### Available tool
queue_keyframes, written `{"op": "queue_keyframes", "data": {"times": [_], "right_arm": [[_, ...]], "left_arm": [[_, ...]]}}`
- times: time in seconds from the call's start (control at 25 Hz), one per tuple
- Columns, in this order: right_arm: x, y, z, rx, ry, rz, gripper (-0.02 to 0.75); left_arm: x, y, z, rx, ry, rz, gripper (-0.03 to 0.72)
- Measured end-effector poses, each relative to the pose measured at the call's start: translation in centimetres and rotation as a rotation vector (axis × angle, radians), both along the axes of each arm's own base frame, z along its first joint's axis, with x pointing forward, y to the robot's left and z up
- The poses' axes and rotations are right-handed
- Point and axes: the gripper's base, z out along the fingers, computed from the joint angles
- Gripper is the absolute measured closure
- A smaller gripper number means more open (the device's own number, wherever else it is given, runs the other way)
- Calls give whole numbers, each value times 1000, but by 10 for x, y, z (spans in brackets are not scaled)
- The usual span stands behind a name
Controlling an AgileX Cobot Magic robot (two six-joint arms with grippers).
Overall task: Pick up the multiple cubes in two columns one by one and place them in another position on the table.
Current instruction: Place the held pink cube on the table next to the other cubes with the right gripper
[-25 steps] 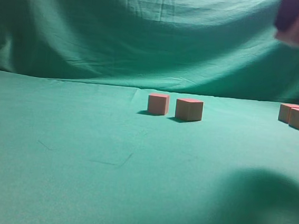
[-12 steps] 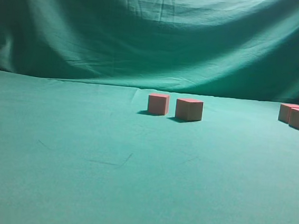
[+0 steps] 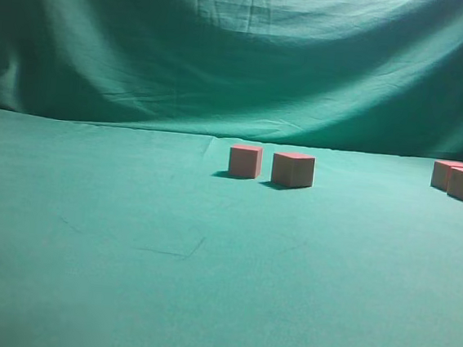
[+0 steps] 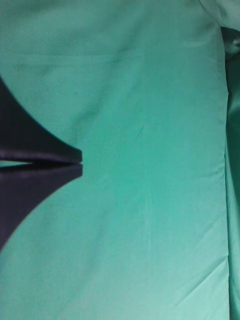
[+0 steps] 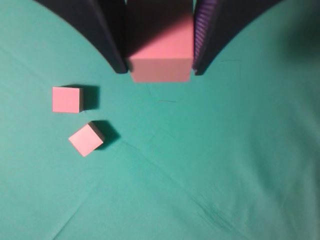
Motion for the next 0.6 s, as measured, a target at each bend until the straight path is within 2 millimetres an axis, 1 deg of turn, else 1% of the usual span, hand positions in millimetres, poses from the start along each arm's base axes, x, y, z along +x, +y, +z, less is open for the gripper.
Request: {"op": "queue_keyframes", "data": {"times": [0.24,0.36,0.6], "right_arm": [[28,22,-15,-59,1,110,472],[41,40,-26,-77,-7,160,472],[60,89,-59,-121,25,227,472]], "left_arm": [[0,0,0,0,0,0,688],[0,0,0,0,0,0,688],[0,0,0,0,0,0,688]]}}
